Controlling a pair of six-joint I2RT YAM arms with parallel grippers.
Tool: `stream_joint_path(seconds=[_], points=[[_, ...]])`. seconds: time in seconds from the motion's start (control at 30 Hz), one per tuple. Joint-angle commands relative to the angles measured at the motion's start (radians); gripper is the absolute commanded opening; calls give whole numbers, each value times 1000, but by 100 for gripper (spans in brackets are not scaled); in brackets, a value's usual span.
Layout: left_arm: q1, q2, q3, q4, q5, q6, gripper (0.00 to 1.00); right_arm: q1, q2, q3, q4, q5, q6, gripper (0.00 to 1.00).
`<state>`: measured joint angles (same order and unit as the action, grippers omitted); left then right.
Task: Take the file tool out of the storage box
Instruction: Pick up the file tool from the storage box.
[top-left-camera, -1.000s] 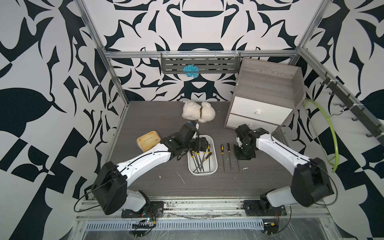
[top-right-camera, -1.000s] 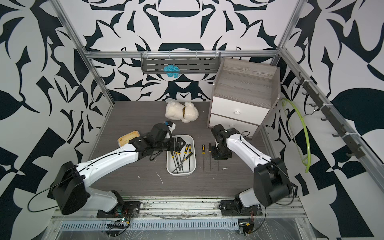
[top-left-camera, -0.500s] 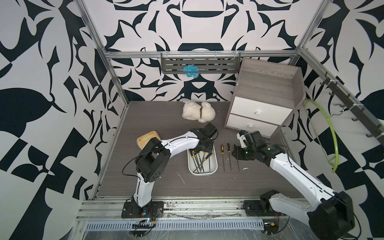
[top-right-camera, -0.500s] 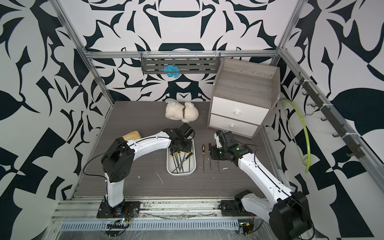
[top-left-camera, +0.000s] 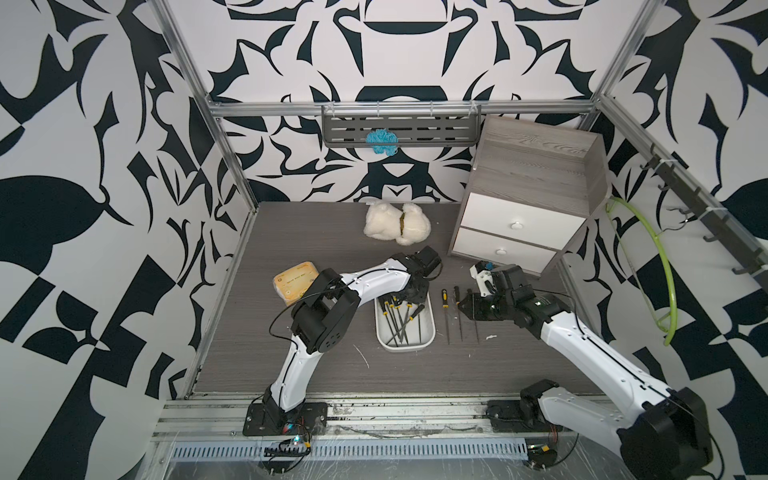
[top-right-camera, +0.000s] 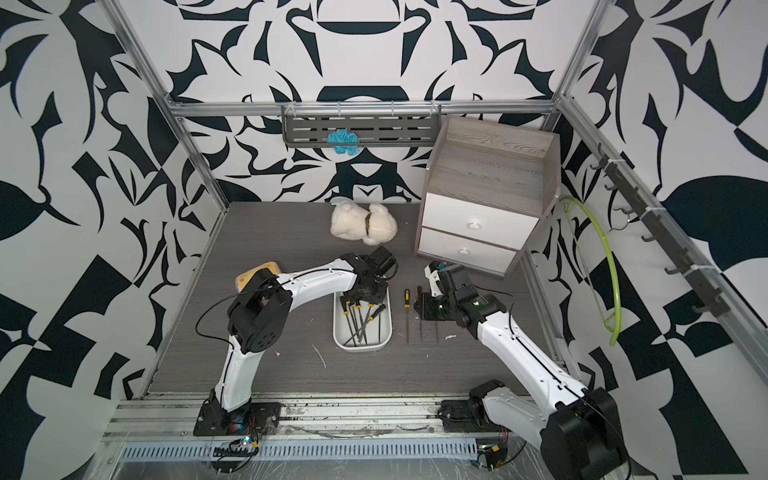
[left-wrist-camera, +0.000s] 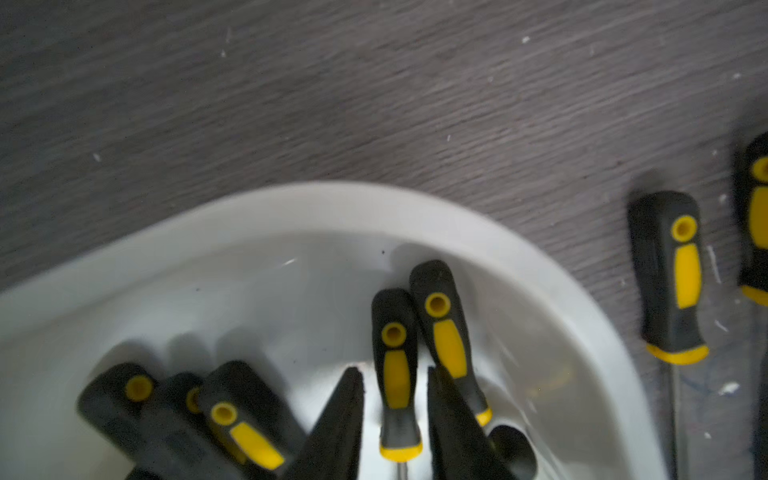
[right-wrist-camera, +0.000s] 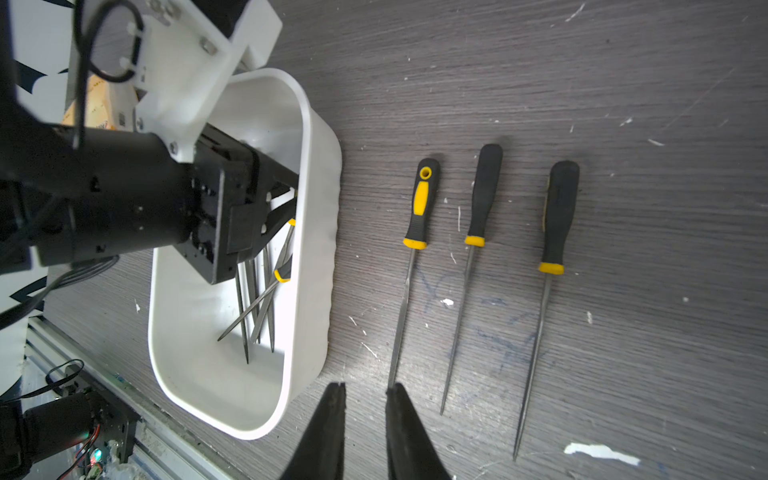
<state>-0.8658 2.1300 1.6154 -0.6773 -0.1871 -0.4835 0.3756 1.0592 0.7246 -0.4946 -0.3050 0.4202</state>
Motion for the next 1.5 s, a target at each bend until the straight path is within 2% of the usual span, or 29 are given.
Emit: stream_joint_path(seconds=[0.0,0.1,0.23,0.33,0.37,0.53,0.7,0.9,1.03,1.13,1.3,1.47], points=[[5,17,1,-36,-12,10,24,5,-6,-8,35,-28,11,23],[5,10,-11,-23,-3,6,20,5,-4,-12,40,-31,12,23],[5,24,-2,-38,-8,6,20,5,-4,-16,45,-30,12,23],[5,36,4,-36,-5,3,31,4,-1,-17,50,-36,12,23],[5,44,9,-40,-3,5,31,5,0,-17,52,-38,13,23],[7,54,16,-39,7,3,25,5,1,-20,58,-43,14,23],[10,5,-18,7,34,-4,14,5,5,-22,64,-52,17,23],[39,-145,-117,122,81,-25,6,5,-7,-29,76,-68,20,23],[71,-289,-199,233,111,-25,5,5,-19,-38,88,-68,21,23],[117,-384,-245,295,193,-53,3,5,-14,-39,92,-71,23,23],[159,-528,-288,331,247,-53,2,5,-7,-40,99,-76,22,23],[174,-714,-442,457,296,-86,2,5,-8,-42,111,-85,20,23]])
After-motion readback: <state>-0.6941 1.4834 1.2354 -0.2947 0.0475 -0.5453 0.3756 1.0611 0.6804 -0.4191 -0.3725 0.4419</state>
